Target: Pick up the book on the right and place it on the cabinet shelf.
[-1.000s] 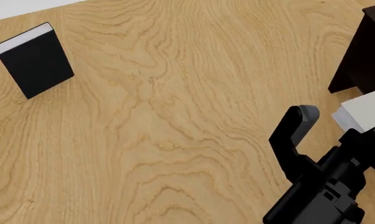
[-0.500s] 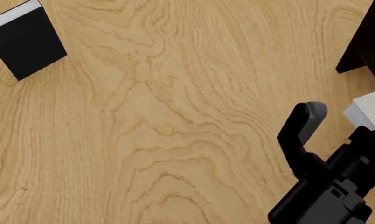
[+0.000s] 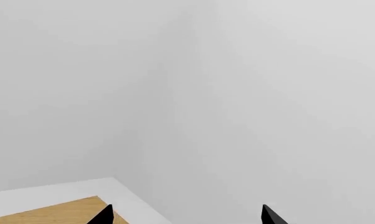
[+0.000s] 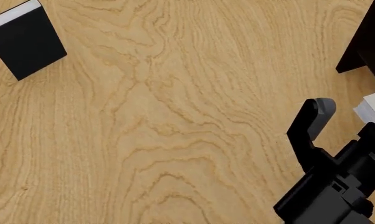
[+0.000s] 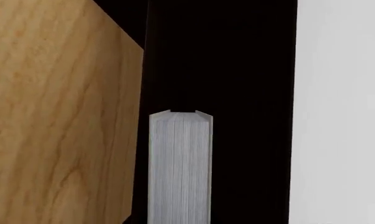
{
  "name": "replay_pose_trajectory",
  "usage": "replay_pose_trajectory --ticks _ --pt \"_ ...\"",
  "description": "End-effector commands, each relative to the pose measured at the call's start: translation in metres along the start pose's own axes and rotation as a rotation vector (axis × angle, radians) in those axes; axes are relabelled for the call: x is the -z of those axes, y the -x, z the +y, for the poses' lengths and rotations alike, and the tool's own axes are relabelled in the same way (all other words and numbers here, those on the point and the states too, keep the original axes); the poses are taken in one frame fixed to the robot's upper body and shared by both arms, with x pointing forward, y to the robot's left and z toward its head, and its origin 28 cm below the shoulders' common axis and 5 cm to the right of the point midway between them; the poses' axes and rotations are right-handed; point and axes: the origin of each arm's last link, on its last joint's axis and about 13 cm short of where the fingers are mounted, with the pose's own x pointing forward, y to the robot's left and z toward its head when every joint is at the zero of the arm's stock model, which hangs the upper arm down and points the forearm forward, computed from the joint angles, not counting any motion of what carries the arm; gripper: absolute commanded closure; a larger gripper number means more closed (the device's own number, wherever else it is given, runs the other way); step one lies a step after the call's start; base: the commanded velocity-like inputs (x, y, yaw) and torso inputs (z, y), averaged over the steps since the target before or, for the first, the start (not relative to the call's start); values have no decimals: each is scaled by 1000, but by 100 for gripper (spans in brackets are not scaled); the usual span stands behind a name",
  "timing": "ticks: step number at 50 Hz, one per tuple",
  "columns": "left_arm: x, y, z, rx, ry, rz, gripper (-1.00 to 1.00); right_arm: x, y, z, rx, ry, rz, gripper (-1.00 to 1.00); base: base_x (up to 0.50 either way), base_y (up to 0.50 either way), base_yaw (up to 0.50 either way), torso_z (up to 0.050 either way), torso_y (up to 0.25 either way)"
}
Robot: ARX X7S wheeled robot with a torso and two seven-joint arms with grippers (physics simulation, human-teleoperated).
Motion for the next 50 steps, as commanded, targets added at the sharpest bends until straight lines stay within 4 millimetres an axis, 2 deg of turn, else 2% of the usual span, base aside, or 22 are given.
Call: replay_pose_trajectory --ticks 1,27,50 --pt "0 0 0 2 1 0 -100 4 -18 2 77 54 12 100 0 0 0 0 0" --pt "-1 0 -1 10 -5 0 -100 5 -39 12 35 43 66 100 0 -1 0 0 0" --pt "-1 1 -2 16 -13 -4 -100 -5 -59 7 -61 -13 34 100 1 -2 -1 0 0"
